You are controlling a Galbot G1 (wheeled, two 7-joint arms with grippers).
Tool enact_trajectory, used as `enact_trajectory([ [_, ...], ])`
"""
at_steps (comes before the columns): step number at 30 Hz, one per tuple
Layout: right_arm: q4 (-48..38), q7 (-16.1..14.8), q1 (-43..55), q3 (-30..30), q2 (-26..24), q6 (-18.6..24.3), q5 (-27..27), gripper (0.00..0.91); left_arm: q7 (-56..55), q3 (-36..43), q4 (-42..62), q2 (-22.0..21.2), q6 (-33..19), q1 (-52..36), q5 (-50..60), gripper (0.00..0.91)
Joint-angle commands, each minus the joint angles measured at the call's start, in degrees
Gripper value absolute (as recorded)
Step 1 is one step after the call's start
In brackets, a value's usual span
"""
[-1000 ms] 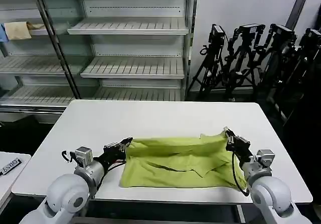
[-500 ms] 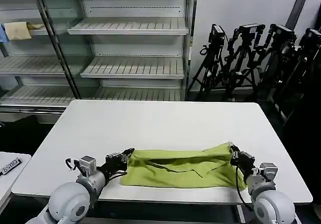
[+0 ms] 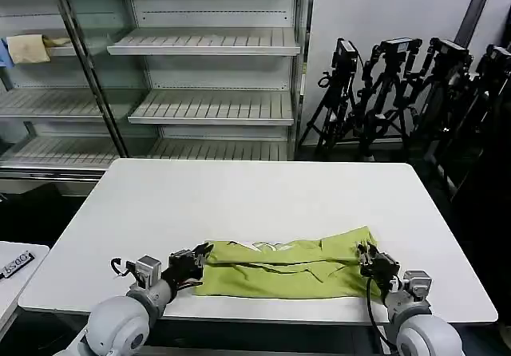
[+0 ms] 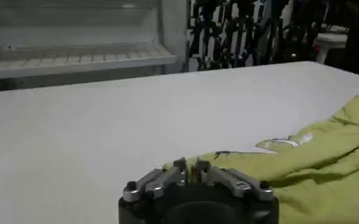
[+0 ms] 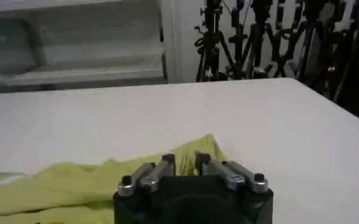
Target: Fold and organize the clothes.
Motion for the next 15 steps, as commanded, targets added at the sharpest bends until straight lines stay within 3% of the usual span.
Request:
enact_trajectory([
  [1, 3.61, 0.48, -4.1, 2.81, 1.43, 7.44, -7.72, 0.907, -5.66, -1.25, -3.86, -2.03, -2.17, 3.33, 3.89, 0.907],
  [7, 6.29, 0.83, -9.24, 5.73, 3.15, 11.02, -13.97, 0.907, -12.95, -0.76, -5.34, -8.27, -7.56, 7.87, 4.22, 0.907],
  [15, 7.31, 1.12, -11.2, 7.56, 5.62, 11.84, -14.67, 0.907, -17.06, 2.96, -2.64, -16.86, -9.83, 9.1, 6.78, 0.907],
])
